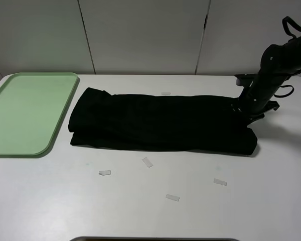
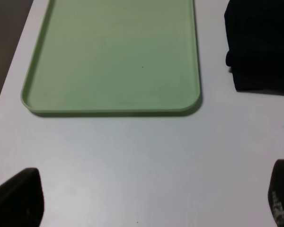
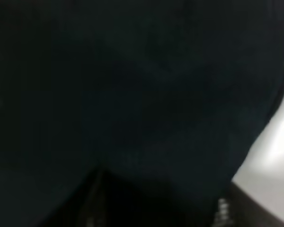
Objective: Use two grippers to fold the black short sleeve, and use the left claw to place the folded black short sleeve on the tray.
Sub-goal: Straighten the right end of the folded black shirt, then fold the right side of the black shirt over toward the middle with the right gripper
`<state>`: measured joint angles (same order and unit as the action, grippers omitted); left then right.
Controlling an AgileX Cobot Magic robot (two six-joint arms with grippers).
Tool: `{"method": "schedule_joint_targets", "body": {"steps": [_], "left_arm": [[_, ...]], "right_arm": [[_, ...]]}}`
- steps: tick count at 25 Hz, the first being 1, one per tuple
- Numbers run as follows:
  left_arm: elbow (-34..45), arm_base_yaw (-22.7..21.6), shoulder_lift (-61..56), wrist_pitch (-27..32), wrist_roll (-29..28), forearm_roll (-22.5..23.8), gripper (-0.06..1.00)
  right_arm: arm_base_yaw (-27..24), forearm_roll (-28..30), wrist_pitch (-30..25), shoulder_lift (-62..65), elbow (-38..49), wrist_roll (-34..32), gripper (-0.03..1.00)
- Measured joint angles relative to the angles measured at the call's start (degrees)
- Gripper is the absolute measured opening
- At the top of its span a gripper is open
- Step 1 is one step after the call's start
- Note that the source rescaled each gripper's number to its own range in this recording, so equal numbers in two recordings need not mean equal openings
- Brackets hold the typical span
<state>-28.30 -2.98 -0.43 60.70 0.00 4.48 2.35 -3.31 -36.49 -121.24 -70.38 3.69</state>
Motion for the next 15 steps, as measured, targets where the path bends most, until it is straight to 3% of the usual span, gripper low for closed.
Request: {"method": "schedule_joint_targets", "body": {"steps": [3,6,15], "left_arm": [[0.0,0.0,0.0,0.0,0.0,0.0,0.94],[0.0,0.0,0.0,0.0,0.0,0.0,0.94],[0.0,0.0,0.0,0.0,0.0,0.0,0.94]], "right_arm": [[0.0,-0.3,0.2,0.0,0.0,0.2,0.27],[0.0,-0.5,0.4,-0.1,0.0,0.6,0.05],[0.0,1.8,-0.1,0.9,0.0,0.7,0.06]]}}
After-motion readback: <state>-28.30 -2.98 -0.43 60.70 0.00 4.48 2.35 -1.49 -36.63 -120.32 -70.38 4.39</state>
